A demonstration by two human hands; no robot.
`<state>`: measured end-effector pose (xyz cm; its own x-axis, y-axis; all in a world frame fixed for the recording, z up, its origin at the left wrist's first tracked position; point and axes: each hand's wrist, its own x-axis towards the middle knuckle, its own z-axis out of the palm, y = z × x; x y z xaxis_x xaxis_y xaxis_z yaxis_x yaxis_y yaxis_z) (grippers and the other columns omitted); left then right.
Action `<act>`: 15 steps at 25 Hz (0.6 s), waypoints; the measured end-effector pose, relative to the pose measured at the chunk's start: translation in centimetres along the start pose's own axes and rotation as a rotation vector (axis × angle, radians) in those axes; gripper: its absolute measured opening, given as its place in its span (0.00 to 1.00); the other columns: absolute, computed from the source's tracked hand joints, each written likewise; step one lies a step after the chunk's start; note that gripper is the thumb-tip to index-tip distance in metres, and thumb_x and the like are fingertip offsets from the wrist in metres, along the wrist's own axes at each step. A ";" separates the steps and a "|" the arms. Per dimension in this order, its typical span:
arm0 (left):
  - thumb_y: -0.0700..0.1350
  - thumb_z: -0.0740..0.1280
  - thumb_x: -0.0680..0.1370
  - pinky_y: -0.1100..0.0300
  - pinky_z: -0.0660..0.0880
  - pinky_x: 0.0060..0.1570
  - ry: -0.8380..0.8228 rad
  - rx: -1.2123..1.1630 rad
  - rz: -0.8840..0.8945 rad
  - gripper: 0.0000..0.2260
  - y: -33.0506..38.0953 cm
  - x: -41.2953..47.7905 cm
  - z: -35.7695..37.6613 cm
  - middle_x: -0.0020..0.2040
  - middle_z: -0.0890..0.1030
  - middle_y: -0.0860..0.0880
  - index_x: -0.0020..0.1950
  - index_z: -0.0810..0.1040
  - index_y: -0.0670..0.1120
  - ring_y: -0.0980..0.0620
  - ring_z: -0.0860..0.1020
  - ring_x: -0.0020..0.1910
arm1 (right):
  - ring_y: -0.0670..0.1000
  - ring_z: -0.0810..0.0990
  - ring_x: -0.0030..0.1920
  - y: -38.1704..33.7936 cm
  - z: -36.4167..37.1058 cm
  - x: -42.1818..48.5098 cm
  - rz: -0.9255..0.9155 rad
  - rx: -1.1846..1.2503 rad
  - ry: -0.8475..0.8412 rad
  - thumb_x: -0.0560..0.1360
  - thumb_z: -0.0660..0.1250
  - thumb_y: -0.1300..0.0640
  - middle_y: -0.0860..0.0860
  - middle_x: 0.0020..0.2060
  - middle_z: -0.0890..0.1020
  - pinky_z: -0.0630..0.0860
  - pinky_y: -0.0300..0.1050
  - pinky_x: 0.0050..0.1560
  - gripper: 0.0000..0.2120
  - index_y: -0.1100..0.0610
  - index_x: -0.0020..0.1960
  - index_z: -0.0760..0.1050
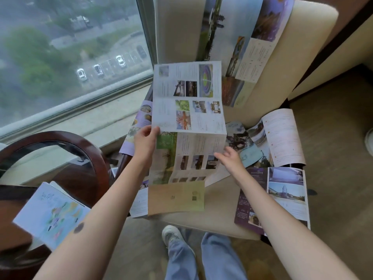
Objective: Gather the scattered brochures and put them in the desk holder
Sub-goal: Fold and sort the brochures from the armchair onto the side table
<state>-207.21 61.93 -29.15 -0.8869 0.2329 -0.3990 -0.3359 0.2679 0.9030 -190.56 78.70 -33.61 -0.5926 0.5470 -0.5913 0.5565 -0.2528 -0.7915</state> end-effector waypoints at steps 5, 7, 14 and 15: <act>0.46 0.62 0.78 0.72 0.71 0.27 -0.032 0.067 0.037 0.09 -0.6 -0.1 -0.3 0.37 0.78 0.52 0.39 0.77 0.48 0.60 0.76 0.32 | 0.51 0.77 0.55 0.6 -0.6 0.0 -0.079 0.040 0.114 0.75 0.65 0.64 0.58 0.58 0.79 0.75 0.44 0.57 0.11 0.61 0.58 0.74; 0.49 0.62 0.78 0.65 0.74 0.37 -0.098 0.112 0.053 0.10 -1.0 -0.1 0.0 0.42 0.80 0.48 0.46 0.78 0.43 0.55 0.76 0.39 | 0.51 0.78 0.54 0.3 -1.3 0.1 -0.105 0.072 0.130 0.76 0.64 0.64 0.59 0.57 0.79 0.76 0.42 0.54 0.08 0.59 0.55 0.74; 0.53 0.70 0.72 0.52 0.75 0.56 -0.231 0.262 -0.108 0.29 -5.3 -1.5 0.2 0.63 0.75 0.47 0.68 0.65 0.44 0.50 0.76 0.57 | 0.48 0.80 0.44 -3.2 -2.3 1.4 -0.072 0.249 0.128 0.77 0.63 0.63 0.56 0.52 0.80 0.80 0.37 0.42 0.10 0.64 0.57 0.75; 0.54 0.72 0.70 0.51 0.75 0.56 -0.271 0.234 -0.144 0.33 -6.1 -2.0 -0.1 0.64 0.74 0.46 0.69 0.63 0.45 0.49 0.76 0.58 | 0.49 0.80 0.45 -3.5 -2.2 1.7 -0.059 0.233 0.125 0.77 0.63 0.63 0.57 0.53 0.80 0.79 0.39 0.43 0.11 0.65 0.58 0.74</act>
<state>-203.42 59.78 -33.87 -0.7094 0.4072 -0.5753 -0.3420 0.5148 0.7861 -192.21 82.29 -31.51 -0.5353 0.6567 -0.5313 0.3660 -0.3866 -0.8465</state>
